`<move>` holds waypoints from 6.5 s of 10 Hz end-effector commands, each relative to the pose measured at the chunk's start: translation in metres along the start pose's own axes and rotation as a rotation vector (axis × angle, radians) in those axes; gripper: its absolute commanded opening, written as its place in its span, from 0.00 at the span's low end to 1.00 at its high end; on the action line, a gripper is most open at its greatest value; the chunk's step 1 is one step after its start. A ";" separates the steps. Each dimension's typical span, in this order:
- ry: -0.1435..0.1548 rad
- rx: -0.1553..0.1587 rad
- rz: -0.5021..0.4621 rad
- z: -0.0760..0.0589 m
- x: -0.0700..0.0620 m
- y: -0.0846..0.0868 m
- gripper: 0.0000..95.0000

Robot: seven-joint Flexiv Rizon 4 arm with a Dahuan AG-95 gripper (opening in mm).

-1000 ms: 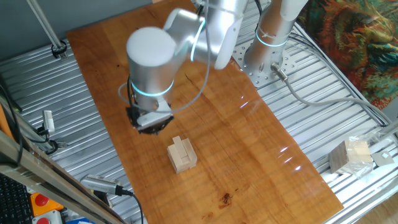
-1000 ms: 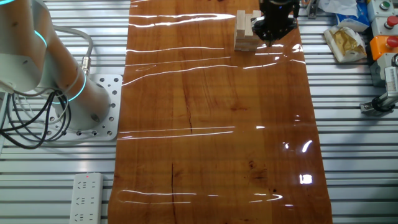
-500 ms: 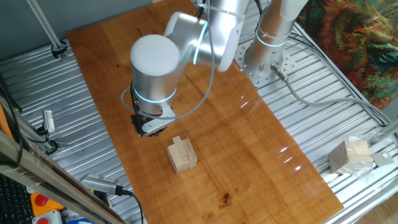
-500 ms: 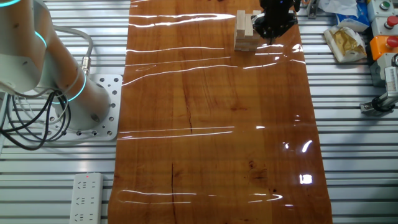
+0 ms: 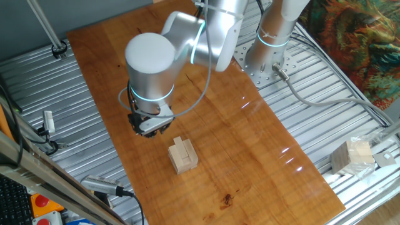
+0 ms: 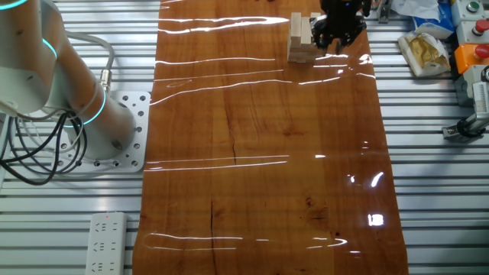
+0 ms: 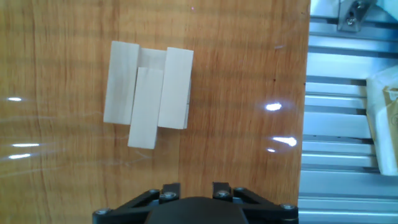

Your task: Play Jenga

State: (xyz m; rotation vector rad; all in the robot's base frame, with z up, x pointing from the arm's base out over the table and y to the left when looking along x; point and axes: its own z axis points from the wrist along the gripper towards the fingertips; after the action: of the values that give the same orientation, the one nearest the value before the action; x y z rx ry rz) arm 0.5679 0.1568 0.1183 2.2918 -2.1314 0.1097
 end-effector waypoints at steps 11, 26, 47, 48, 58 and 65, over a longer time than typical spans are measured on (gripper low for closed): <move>0.006 -0.028 0.100 0.001 0.000 0.000 0.80; -0.033 -0.004 0.057 0.001 0.000 0.000 0.60; -0.032 -0.014 0.056 -0.004 -0.019 0.008 0.60; -0.035 -0.013 0.053 -0.002 -0.016 0.012 0.60; -0.035 -0.005 0.098 0.024 -0.041 0.050 0.60; -0.033 0.002 0.093 0.025 -0.045 0.050 0.60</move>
State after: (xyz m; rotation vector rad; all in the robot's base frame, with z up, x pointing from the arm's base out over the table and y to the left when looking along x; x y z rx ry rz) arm 0.5172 0.1973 0.0883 2.2105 -2.2538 0.0731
